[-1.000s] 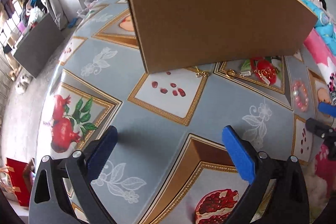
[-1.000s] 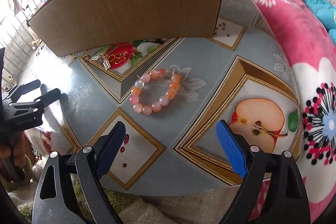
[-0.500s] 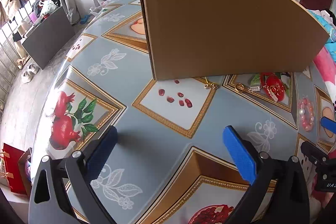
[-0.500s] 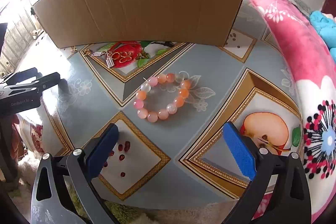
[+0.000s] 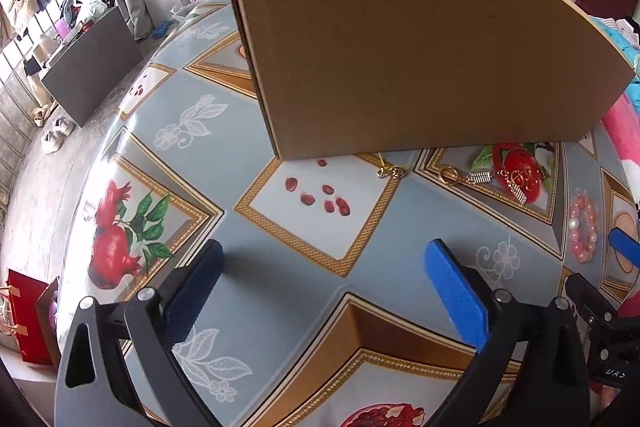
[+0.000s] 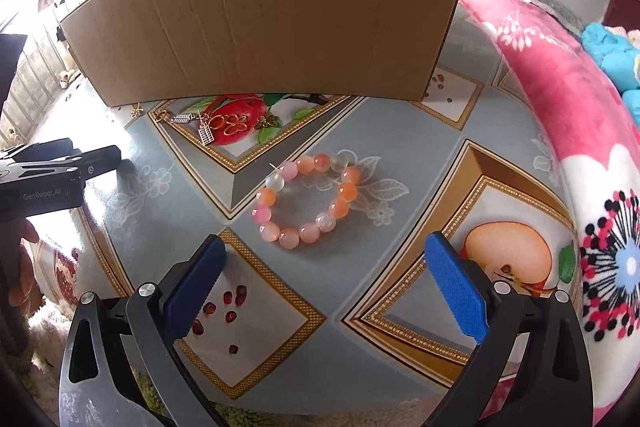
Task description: Organize jewelry
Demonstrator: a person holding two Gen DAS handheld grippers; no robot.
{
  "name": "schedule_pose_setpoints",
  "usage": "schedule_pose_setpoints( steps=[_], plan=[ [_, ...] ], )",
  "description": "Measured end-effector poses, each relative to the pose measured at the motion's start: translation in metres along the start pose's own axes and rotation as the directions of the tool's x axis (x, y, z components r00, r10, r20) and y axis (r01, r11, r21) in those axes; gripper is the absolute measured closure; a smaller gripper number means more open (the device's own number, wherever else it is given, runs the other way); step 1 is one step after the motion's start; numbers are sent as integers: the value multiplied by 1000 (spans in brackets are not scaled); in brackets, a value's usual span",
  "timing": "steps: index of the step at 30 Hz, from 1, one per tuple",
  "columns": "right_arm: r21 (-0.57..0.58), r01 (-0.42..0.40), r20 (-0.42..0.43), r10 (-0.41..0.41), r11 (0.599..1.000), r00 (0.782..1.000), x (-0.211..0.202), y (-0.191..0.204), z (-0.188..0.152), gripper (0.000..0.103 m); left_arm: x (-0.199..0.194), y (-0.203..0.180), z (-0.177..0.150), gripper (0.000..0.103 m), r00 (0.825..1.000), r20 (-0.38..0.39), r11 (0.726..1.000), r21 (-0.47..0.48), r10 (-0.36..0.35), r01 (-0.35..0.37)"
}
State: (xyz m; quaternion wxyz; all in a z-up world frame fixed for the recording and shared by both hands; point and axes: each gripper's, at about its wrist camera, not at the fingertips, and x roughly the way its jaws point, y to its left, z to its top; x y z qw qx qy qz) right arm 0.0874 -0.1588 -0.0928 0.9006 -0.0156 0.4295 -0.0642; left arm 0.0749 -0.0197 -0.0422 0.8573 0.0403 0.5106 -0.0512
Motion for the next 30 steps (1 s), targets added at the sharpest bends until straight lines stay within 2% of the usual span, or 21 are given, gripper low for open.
schedule_pose_setpoints(
  steps=[18,24,30],
  plan=[
    [12,0,4,0,1000,1000,2,-5,3,8,3,-1,6,4,1000,20,1000,-5,-3,3],
    [23,8,-18,-8,1000,1000,3,-5,9,8,2,-2,7,4,1000,31,1000,-6,-4,4],
    [34,15,26,-16,999,1000,2,-3,4,8,-1,0,-1,4,999,50,1000,18,-19,18]
  ],
)
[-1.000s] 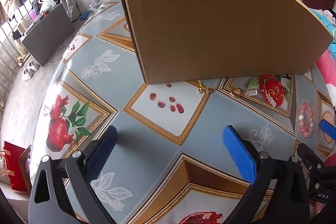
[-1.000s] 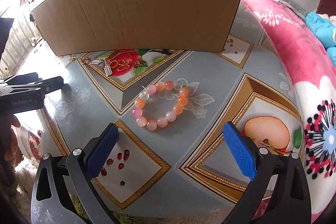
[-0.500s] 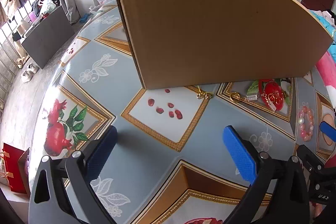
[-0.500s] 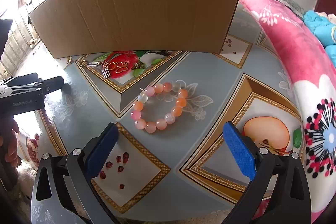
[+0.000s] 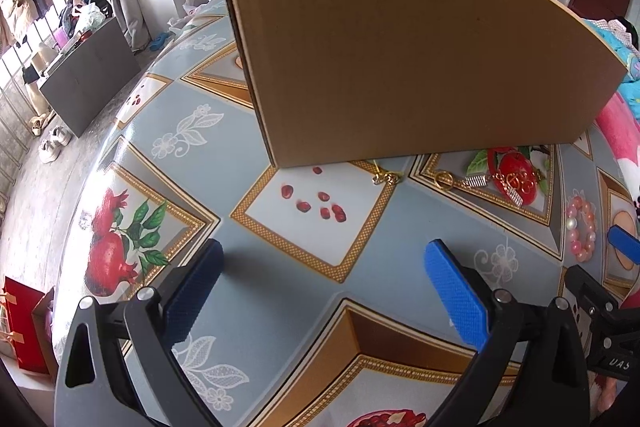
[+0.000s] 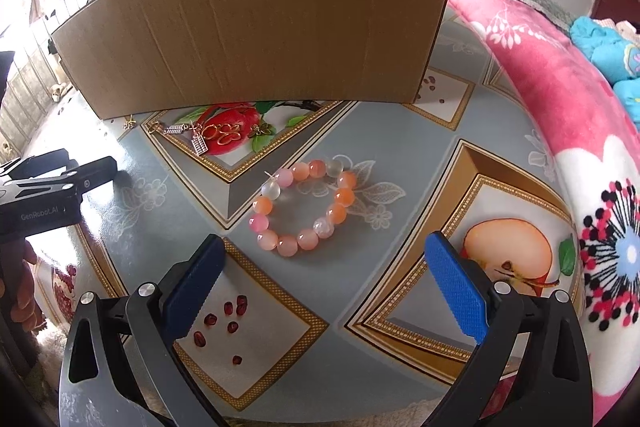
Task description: Organize jewelry
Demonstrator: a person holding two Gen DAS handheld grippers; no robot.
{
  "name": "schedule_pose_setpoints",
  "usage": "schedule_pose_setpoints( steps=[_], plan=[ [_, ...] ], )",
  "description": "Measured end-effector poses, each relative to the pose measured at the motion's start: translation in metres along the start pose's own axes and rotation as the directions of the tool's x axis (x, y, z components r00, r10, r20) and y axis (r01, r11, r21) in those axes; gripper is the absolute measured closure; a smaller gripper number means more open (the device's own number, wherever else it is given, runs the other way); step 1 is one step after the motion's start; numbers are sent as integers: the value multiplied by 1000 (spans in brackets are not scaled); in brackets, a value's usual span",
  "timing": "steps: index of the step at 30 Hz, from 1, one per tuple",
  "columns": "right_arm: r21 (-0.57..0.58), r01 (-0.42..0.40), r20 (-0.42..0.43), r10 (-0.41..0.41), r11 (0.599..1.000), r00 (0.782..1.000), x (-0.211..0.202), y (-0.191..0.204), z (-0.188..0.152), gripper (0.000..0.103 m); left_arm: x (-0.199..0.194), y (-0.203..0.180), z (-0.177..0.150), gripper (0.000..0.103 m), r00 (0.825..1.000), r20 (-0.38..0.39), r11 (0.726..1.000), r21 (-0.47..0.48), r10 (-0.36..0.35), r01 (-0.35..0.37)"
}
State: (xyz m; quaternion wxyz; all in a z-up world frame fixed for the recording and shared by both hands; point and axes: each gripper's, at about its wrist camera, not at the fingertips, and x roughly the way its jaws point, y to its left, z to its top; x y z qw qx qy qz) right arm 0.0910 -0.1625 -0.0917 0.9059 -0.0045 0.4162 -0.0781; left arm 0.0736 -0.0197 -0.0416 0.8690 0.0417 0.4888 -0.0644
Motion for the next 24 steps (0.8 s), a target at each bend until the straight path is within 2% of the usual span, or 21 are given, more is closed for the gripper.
schedule_pose_setpoints(
  steps=[7,11,14,17,21,24],
  plan=[
    [-25,-36,26,37,999,999,-4,-4,-6,8,-4,1,-5,4,1000,18,1000,15,-9,9],
    [28,-97,63,95,995,994,-21,-21,4,8,-9,0,-13,4,998,53,999,39,-25,23],
    [54,-178,114,171,983,979,-41,-29,20,8,-13,0,-21,4,995,93,997,68,-46,40],
    [66,-249,153,237,966,960,-51,-33,40,8,-14,1,-23,4,993,96,995,88,-64,56],
    [85,-341,121,330,936,936,-41,-28,71,8,-16,2,-20,4,994,78,994,90,-71,63],
    [79,-366,95,359,927,929,-28,-17,87,8,-18,9,-5,4,991,85,993,77,-100,94]
  ],
)
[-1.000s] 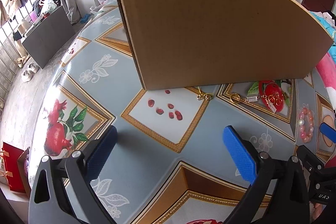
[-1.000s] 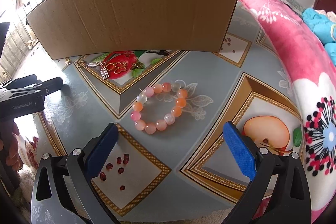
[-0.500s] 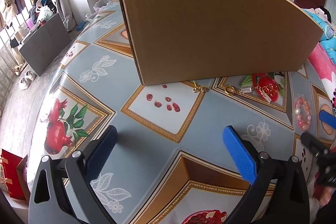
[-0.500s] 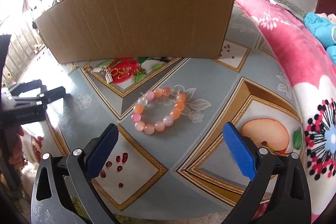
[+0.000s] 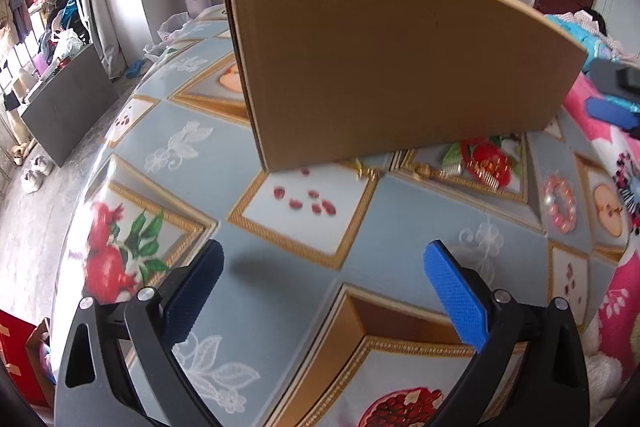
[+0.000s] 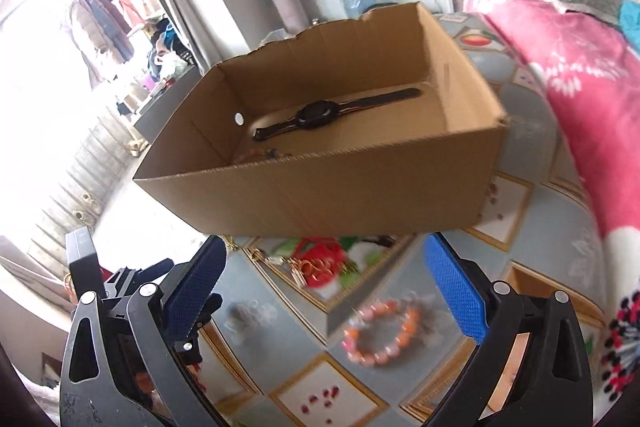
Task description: Organize jewelry
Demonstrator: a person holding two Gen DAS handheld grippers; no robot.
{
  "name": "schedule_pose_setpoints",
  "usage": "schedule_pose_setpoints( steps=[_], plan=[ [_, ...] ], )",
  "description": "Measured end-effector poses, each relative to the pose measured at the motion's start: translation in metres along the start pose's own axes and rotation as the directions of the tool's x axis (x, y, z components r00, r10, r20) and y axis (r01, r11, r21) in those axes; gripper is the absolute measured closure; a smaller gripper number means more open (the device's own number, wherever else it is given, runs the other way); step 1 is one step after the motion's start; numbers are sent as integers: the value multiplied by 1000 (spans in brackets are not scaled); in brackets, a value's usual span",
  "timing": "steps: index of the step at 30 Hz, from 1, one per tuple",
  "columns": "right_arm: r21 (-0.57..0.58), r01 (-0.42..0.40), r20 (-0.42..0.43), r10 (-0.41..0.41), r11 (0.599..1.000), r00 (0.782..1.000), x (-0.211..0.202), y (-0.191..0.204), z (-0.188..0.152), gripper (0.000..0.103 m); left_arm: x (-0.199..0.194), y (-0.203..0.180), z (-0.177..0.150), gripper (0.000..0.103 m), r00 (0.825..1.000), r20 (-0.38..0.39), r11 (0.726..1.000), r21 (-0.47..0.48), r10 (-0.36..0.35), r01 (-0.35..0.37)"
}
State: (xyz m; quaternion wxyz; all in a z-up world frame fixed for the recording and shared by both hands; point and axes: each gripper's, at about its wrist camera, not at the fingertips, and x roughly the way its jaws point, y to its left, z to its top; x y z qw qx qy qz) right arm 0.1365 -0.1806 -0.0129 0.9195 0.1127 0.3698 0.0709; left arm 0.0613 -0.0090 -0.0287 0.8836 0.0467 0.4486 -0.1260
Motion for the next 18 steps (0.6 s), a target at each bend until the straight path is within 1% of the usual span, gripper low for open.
schedule_pose_setpoints(
  steps=[4,6,8,10,12,16,18],
  plan=[
    [-1,-3,-28,3,1000,1000,20,6,11,9,-8,9,24,4,997,71,1000,-19,-8,9],
    [8,2,-35,-1,1000,999,25,8,16,15,-8,14,36,4,995,96,1000,-29,-1,4],
    [23,4,-45,-3,1000,999,26,11,18,15,-7,18,45,4,993,116,1000,-30,10,-6],
    [18,6,-45,-5,1000,999,27,11,21,18,-4,23,55,4,991,129,999,-37,27,-23],
    [22,8,-35,-7,1000,999,28,9,25,21,2,27,62,4,992,124,999,-36,9,-4],
    [39,-36,-21,37,999,999,32,2,34,21,8,32,77,4,990,137,999,-25,31,-28],
    [23,-37,-2,37,999,999,36,-1,39,21,12,33,85,4,989,144,999,-33,40,-35]
  ],
)
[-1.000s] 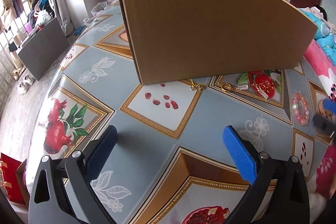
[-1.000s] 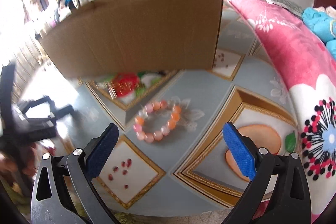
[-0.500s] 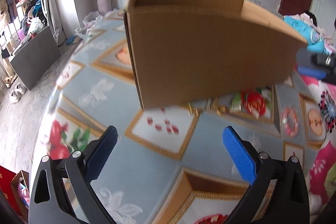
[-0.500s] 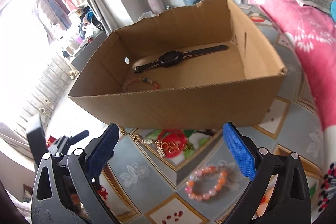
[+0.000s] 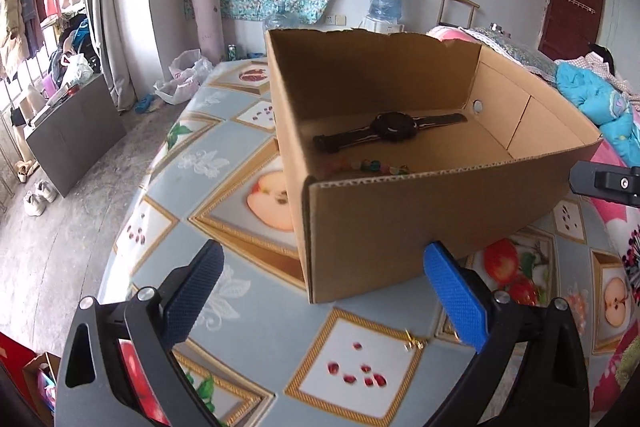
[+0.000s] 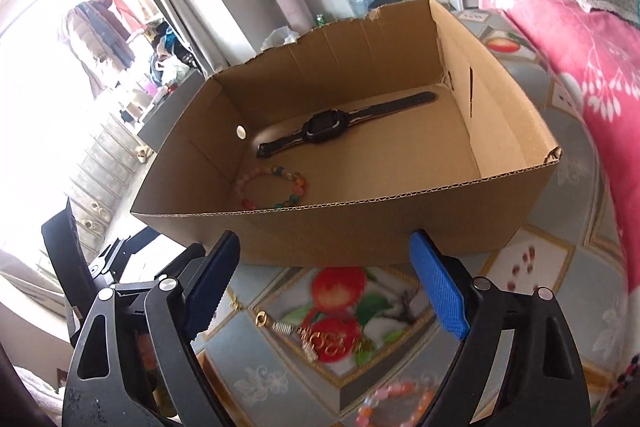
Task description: Organize jewelry
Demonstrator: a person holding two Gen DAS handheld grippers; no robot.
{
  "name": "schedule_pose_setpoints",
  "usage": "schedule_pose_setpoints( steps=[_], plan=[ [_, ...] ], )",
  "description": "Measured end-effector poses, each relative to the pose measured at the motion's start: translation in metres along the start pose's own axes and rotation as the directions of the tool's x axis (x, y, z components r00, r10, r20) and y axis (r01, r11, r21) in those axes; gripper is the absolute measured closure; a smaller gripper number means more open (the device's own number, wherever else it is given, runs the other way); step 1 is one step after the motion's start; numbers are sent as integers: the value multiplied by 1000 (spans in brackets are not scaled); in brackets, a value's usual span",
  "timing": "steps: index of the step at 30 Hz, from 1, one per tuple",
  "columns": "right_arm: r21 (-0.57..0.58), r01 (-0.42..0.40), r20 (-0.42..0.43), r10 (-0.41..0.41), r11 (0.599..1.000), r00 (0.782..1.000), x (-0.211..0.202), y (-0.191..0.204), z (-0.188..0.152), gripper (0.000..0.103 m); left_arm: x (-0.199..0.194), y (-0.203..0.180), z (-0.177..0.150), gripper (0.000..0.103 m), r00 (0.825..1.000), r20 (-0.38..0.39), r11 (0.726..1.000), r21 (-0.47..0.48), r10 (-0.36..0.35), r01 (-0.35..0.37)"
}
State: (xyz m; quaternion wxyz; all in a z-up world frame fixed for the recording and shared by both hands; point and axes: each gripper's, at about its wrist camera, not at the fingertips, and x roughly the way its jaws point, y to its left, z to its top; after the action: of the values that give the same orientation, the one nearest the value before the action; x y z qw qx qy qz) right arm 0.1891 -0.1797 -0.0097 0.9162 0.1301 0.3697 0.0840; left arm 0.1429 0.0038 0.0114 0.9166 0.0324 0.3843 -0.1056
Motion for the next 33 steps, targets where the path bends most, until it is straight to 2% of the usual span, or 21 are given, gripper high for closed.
schedule_pose_setpoints(
  steps=[4,8,11,16,19,21,25,29,33],
  plan=[
    [-49,60,35,-59,997,998,-8,-2,4,21,4,1,4,4,1000,-13,1000,-17,10,-10],
    [-124,205,44,-201,971,979,-26,-5,-16,19,-9,-11,-14,4,998,-38,998,30,-59,60],
    [-157,329,-26,-337,931,941,-25,-15,-43,15,-18,-30,-37,4,991,-101,992,89,-85,94],
    [-206,420,-122,-449,884,885,-13,-28,-76,10,-21,-53,-74,4,966,-225,980,124,-125,155],
    [-209,436,-154,-470,875,869,-6,-35,-84,8,-18,-60,-87,4,960,-258,982,123,-105,141],
    [-206,438,-178,-473,875,863,0,-41,-85,8,-18,-65,-94,4,964,-257,983,150,-66,108],
    [-199,408,-196,-445,891,874,2,-46,-79,8,-18,-65,-95,4,968,-246,986,138,-57,93],
    [-231,396,-215,-443,889,870,3,-44,-78,8,-20,-64,-96,4,973,-224,986,140,-58,91],
    [-197,382,-260,-424,903,867,8,-52,-70,8,-23,-62,-100,4,975,-215,986,142,-59,91]
  ],
)
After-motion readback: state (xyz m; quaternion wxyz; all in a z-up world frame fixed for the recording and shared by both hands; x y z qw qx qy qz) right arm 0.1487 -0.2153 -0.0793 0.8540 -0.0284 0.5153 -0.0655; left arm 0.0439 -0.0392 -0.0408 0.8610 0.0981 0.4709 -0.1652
